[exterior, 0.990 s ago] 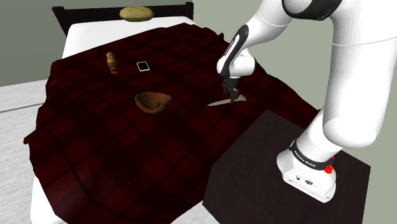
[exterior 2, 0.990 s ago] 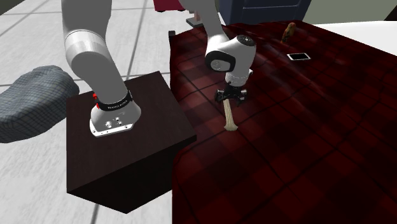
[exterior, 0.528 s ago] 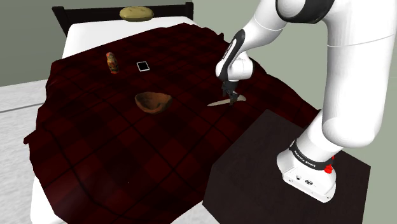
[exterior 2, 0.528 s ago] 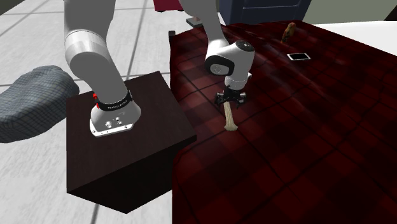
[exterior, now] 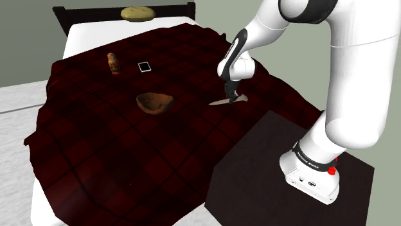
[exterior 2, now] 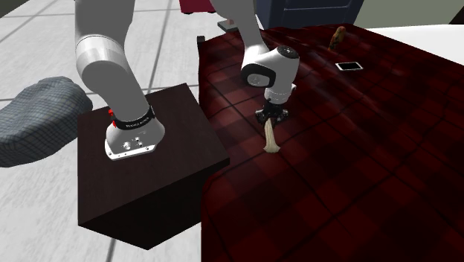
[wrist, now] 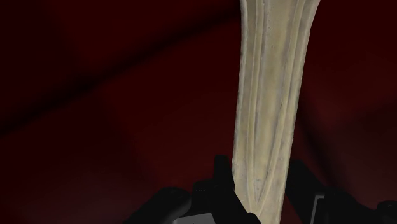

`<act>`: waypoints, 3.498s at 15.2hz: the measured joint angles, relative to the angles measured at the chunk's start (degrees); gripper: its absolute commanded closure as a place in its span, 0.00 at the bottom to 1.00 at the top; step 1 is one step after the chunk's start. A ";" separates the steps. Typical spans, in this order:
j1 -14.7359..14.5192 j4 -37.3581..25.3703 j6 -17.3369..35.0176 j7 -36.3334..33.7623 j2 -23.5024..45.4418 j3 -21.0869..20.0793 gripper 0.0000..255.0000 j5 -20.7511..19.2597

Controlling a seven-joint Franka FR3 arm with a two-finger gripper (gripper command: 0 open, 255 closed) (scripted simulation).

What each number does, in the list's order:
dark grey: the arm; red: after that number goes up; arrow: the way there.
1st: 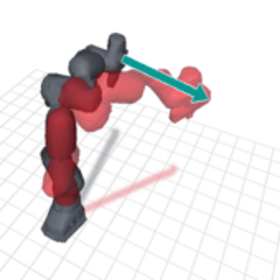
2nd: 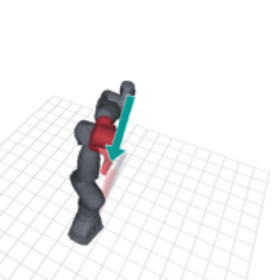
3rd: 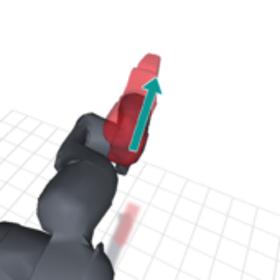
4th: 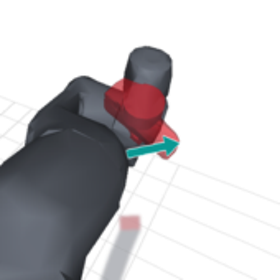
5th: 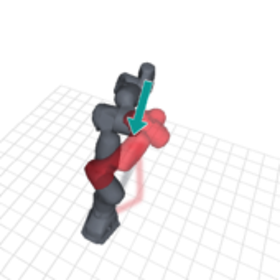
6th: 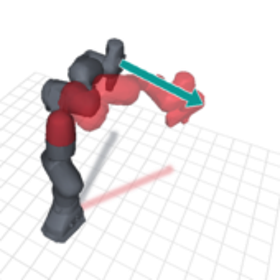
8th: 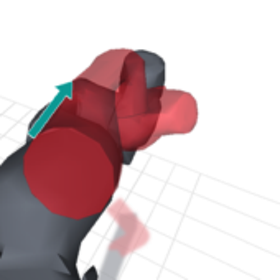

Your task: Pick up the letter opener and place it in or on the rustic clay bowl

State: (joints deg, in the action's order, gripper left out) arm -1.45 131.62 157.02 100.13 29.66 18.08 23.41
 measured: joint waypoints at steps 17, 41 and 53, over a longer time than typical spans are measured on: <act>-4.11 3.12 -6.06 -4.02 -8.62 5.25 1.00 -5.96; -10.13 1.33 -20.75 -16.17 -23.44 10.08 1.00 -18.87; -17.81 -11.35 -25.30 -29.20 -15.03 3.09 1.00 -15.43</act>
State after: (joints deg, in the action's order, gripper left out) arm -19.26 120.26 131.72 70.93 14.63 21.17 7.98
